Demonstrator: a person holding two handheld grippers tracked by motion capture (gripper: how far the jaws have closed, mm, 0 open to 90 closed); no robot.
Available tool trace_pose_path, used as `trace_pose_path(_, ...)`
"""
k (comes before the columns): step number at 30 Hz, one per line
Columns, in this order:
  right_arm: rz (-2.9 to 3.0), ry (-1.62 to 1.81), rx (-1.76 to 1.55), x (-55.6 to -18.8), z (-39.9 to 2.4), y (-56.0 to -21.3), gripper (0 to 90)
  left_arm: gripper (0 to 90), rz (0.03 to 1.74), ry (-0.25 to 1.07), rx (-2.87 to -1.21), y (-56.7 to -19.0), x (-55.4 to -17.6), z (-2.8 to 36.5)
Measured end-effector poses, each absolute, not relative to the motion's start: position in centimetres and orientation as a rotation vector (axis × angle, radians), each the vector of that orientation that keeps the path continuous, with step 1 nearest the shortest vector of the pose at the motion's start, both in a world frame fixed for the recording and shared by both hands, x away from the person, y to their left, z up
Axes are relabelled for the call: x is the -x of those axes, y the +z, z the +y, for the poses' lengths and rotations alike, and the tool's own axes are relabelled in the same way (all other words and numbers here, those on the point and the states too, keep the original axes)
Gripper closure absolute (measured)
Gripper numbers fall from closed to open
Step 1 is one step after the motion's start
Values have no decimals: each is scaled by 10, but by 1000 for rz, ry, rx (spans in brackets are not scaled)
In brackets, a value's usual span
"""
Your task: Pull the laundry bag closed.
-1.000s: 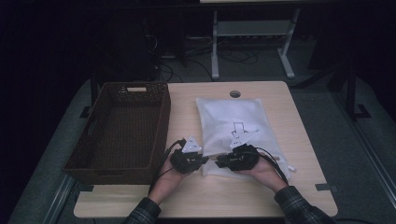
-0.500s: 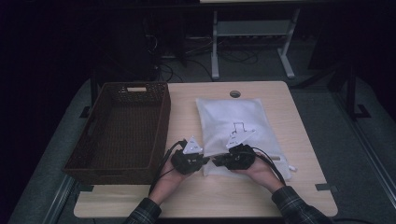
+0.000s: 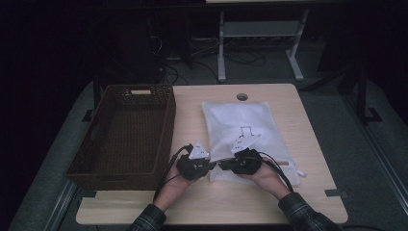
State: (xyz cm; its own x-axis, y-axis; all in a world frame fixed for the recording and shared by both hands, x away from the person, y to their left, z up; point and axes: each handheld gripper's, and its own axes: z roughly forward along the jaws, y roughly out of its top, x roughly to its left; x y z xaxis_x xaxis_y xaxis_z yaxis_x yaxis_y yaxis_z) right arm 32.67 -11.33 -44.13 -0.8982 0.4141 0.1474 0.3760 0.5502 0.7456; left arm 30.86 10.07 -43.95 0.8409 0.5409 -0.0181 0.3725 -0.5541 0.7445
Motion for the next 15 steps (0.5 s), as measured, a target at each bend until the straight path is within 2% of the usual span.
trace_pose_path(15, 2697, 1263, -723, -326, -111, -444, 868, 823, 698, 269, -2223, -441, -310, 100)
